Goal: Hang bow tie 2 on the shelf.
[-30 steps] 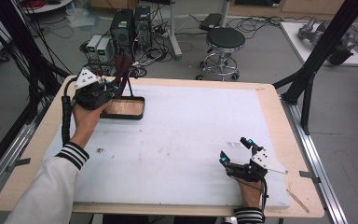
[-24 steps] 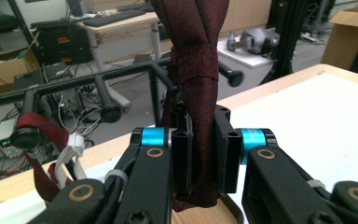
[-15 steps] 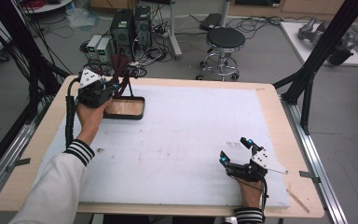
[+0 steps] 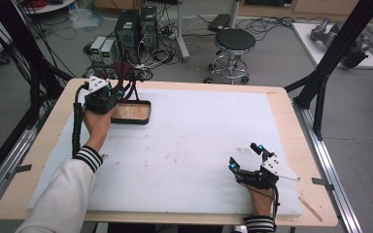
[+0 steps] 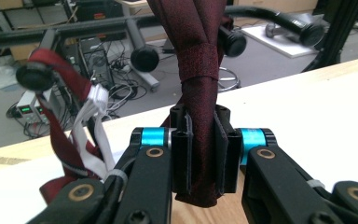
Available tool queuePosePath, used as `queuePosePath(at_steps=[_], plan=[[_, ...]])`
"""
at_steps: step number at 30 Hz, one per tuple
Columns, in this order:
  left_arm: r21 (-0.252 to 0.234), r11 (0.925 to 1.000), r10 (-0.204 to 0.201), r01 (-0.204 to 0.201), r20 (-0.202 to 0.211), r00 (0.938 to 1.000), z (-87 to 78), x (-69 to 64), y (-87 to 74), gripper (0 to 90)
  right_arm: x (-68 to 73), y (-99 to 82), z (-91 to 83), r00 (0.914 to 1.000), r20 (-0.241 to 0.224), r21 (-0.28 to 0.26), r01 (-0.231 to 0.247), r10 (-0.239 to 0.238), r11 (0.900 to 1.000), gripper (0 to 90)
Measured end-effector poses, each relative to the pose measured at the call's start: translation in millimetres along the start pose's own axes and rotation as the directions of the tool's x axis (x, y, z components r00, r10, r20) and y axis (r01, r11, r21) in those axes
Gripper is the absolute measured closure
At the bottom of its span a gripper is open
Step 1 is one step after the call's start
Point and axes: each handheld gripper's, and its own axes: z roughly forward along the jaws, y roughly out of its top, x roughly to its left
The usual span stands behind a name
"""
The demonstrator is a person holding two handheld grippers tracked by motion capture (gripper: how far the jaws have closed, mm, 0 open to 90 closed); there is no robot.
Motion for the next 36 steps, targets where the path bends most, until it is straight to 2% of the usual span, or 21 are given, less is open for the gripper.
queuePosePath(at_steps=[11, 16, 24, 26, 29, 31, 33, 36], plan=[[0.040, 0.9987, 0.031, -0.031, -0.019, 0.9993, 1.4, 0.4, -9.9, 79.7, 0.2, 0.0, 0.1, 1.0000, 0.002, -0.001, 0.001, -0.001, 1.0000, 5.0], [0.062, 0.9971, 0.044, -0.043, -0.013, 0.9990, 3.9, -0.8, -12.1, 79.7, 0.5, 0.0, 0.0, 1.0000, 0.001, 0.000, 0.001, -0.001, 1.0000, 5.0], [0.067, 0.9969, 0.042, -0.042, 0.007, 0.9991, 4.7, -0.8, -13.3, 76.1, 0.3, -0.1, -0.1, 1.0000, 0.002, -0.002, 0.003, -0.003, 1.0000, 5.0], [0.070, 0.9967, 0.041, -0.042, 0.021, 0.9989, 5.5, -0.5, -14.1, 67.6, 0.4, -0.1, -0.1, 1.0000, 0.002, -0.002, 0.002, -0.002, 1.0000, 5.0], [0.091, 0.9948, 0.042, -0.046, 0.039, 0.9983, 8.3, 0.3, -16.5, 39.7, 0.3, -0.1, -0.1, 1.0000, 0.001, -0.003, 0.004, -0.004, 1.0000, 5.0], [0.101, 0.9939, 0.041, -0.045, 0.032, 0.9986, 8.3, 0.9, -17.3, 20.7, 0.3, -0.1, -0.1, 1.0000, 0.001, -0.003, 0.003, -0.003, 1.0000, 5.0], [0.075, 0.9960, 0.045, -0.049, 0.051, 0.9977, 4.5, 1.4, -17.0, 13.2, 0.4, -0.1, -0.1, 1.0000, 0.001, -0.002, 0.003, -0.003, 1.0000, 5.0], [0.038, 0.9970, 0.063, -0.067, 0.108, 0.9922, -4.4, 0.6, -16.9, 9.9, 0.4, -0.1, 0.0, 1.0000, 0.001, -0.002, 0.002, -0.002, 1.0000, 5.0]])
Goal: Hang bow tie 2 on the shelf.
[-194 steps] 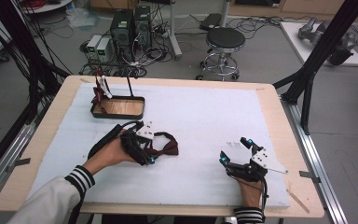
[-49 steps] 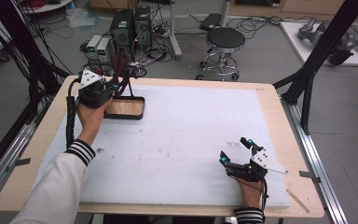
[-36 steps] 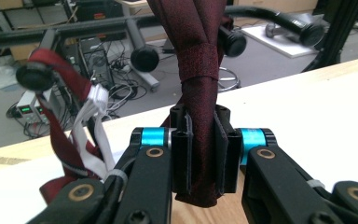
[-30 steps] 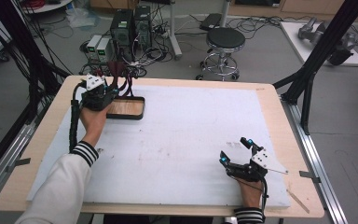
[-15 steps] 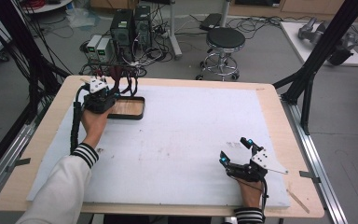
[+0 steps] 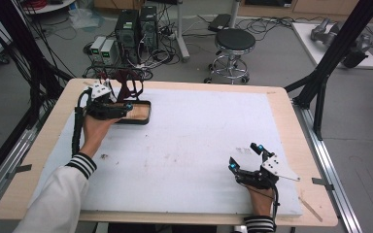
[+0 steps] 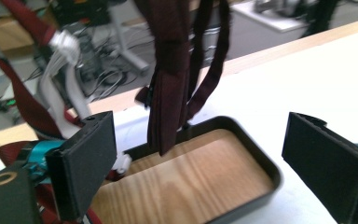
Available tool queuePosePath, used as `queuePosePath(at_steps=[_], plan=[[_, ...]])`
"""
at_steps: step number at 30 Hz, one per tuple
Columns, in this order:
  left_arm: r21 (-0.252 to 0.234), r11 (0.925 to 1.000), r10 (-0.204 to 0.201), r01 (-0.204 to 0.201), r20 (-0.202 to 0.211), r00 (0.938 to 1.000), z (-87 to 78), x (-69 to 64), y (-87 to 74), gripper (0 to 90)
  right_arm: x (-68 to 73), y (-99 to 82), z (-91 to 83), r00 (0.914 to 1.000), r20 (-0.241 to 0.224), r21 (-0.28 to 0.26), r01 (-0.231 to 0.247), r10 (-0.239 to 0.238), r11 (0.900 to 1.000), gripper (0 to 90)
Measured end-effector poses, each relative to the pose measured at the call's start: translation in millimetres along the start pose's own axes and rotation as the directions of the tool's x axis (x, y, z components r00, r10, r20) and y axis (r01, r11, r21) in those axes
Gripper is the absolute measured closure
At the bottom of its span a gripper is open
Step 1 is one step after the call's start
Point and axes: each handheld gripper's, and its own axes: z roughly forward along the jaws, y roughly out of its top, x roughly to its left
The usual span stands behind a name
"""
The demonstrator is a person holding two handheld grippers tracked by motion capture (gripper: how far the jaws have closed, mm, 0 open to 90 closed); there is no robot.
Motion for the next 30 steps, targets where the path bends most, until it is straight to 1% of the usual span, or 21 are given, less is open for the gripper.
queuePosePath(at_steps=[2, 3, 5, 6, 7, 8, 9, 10, 13, 15, 16, 17, 18, 19, 21, 22, 24, 25, 26, 28, 30], plan=[[-0.037, 0.9992, 0.018, -0.017, 0.044, 0.9989, -8.7, -2.3, -2.3, 9.6, -0.1, 0.1, 0.0, 1.0000, 0.000, 0.001, 0.000, 0.000, 1.0000, 5.0], [-0.063, 0.9977, 0.027, -0.023, 0.070, 0.9972, -13.8, -3.4, -4.3, 9.6, 0.0, 0.0, 0.0, 1.0000, 0.000, 0.001, 0.001, -0.001, 1.0000, 4.9], [-0.109, 0.9932, 0.053, -0.040, 0.111, 0.9924, -25.4, -5.9, -9.3, 9.6, -0.2, 0.1, 0.2, 1.0000, 0.000, 0.001, 0.008, -0.008, 1.0000, 5.0], [-0.133, 0.9901, 0.063, -0.044, 0.138, 0.9885, -31.3, -7.1, -12.3, 9.6, -0.1, 0.0, 0.1, 1.0000, 0.000, 0.003, 0.007, -0.007, 1.0000, 4.9], [-0.161, 0.9857, 0.076, -0.051, 0.155, 0.9849, -37.8, -8.3, -15.6, 9.6, 0.1, 0.0, 0.0, 1.0000, -0.001, 0.003, 0.006, -0.006, 1.0000, 5.0], [-0.189, 0.9803, 0.089, -0.057, 0.166, 0.9820, -44.4, -9.6, -19.4, 9.6, 0.2, 0.0, -0.1, 1.0000, 0.000, 0.004, 0.007, -0.007, 1.0000, 5.0], [-0.217, 0.9742, 0.104, -0.064, 0.182, 0.9778, -50.8, -10.1, -23.3, 9.6, 0.6, 0.0, 0.0, 1.0000, 0.002, 0.003, 0.007, -0.007, 1.0000, 5.0], [-0.242, 0.9681, 0.112, -0.065, 0.188, 0.9757, -56.9, -10.6, -27.6, 9.7, 0.6, 0.0, 0.0, 0.9999, 0.002, 0.003, 0.013, -0.013, 0.9999, 5.0], [-0.291, 0.9545, 0.129, -0.064, 0.210, 0.9691, -72.4, -9.9, -41.5, 9.7, 0.6, 0.0, 0.0, 0.9999, 0.003, 0.002, 0.014, -0.014, 0.9999, 4.9], [-0.310, 0.9491, 0.132, -0.058, 0.223, 0.9659, -80.2, -8.5, -51.4, 9.7, 0.9, 0.0, 0.0, 0.9999, 0.006, 0.001, 0.012, -0.012, 0.9999, 4.9], [-0.317, 0.9468, 0.134, -0.059, 0.219, 0.9664, -83.8, -7.3, -56.4, 9.6, 1.0, 0.0, 0.0, 0.9999, 0.006, 0.001, 0.014, -0.014, 0.9999, 5.0], [-0.326, 0.9438, 0.129, -0.051, 0.221, 0.9667, -87.1, -5.9, -61.6, 9.6, 1.7, 0.0, -0.1, 0.9999, 0.006, 0.000, 0.009, -0.009, 1.0000, 4.9], [-0.334, 0.9417, 0.122, -0.041, 0.226, 0.9664, -90.5, -4.5, -66.9, 9.6, 1.6, -0.1, -0.2, 0.9999, 0.005, 0.003, 0.015, -0.015, 0.9999, 5.0], [-0.341, 0.9393, 0.123, -0.040, 0.226, 0.9663, -93.6, -3.1, -72.2, 9.6, 1.6, -0.1, 0.0, 0.9998, 0.008, 0.001, 0.019, -0.019, 0.9998, 5.0], [-0.349, 0.9367, 0.117, -0.033, 0.225, 0.9673, -99.3, -1.1, -82.8, 9.6, 1.4, -0.1, 0.1, 0.9997, 0.008, -0.001, 0.022, -0.022, 0.9997, 4.9], [-0.350, 0.9363, 0.115, -0.028, 0.229, 0.9665, -101.8, 0.3, -87.8, 9.6, 1.4, 0.0, 0.0, 0.9997, 0.009, -0.001, 0.023, -0.023, 0.9997, 4.9], [-0.354, 0.9351, 0.094, -0.009, 0.224, 0.9700, -106.3, 2.3, -97.5, 9.6, 1.4, -0.1, -0.1, 0.9996, 0.012, 0.000, 0.027, -0.027, 0.9996, 4.9], [-0.355, 0.9347, 0.088, -0.003, 0.224, 0.9707, -108.8, 3.7, -101.9, 9.6, 1.5, 0.0, -0.1, 0.9996, 0.013, -0.001, 0.027, -0.027, 0.9996, 4.9], [-0.361, 0.9326, 0.081, 0.003, 0.219, 0.9723, -111.2, 4.4, -106.1, 9.6, 1.5, 0.0, 0.0, 0.9995, 0.013, -0.001, 0.029, -0.029, 0.9996, 4.9], [-0.367, 0.9302, 0.076, 0.008, 0.214, 0.9739, -115.5, 5.1, -113.2, 9.6, 1.9, -0.1, -0.1, 0.9996, 0.014, 0.001, 0.026, -0.026, 0.9997, 5.0], [-0.367, 0.9302, 0.068, 0.015, 0.211, 0.9752, -118.1, 5.2, -117.6, 9.7, 1.9, -0.1, 0.0, 0.9996, 0.014, 0.001, 0.026, -0.026, 0.9997, 4.9]])
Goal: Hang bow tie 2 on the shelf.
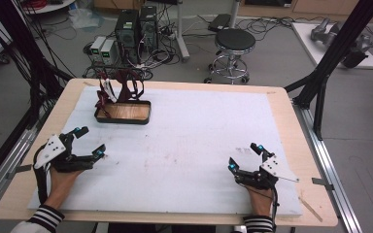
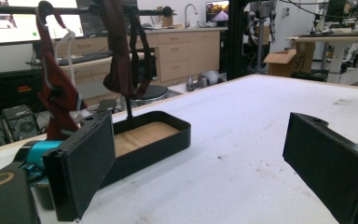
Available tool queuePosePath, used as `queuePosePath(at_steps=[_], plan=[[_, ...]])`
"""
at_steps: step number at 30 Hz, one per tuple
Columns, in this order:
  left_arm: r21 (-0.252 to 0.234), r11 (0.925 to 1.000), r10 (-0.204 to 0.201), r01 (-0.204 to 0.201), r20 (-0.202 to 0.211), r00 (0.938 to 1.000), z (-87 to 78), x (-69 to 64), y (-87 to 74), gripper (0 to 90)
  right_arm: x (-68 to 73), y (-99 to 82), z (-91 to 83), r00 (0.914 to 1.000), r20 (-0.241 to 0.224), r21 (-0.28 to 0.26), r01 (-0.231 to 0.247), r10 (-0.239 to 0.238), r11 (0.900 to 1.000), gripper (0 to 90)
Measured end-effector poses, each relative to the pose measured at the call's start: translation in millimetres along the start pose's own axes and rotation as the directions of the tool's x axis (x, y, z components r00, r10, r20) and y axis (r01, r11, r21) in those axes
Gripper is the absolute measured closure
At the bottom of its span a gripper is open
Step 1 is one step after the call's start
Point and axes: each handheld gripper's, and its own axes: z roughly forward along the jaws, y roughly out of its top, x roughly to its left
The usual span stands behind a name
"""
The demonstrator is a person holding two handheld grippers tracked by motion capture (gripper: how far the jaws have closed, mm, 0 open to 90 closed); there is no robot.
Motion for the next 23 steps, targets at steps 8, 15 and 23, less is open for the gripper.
queuePosePath(at_steps=[8, 15, 23], plan=[[-0.020, 0.9994, -0.028, 0.028, -0.019, 0.9994, -9.4, -3.1, -16.3, 9.6, 0.8, 0.0, -0.2, 1.0000, 0.000, 0.003, -0.006, 0.006, 1.0000, 4.9], [-0.031, 0.9979, -0.058, 0.057, -0.032, 0.9978, -12.9, -1.4, -19.5, 9.8, 0.8, 0.0, -0.2, 1.0000, 0.000, 0.003, -0.007, 0.007, 1.0000, 4.9], [-0.031, 0.9985, -0.046, 0.044, -0.041, 0.9981, -13.1, -2.9, -20.0, 10.0, 1.0, 0.0, -0.1, 1.0000, -0.001, 0.002, -0.003, 0.003, 1.0000, 4.9]])
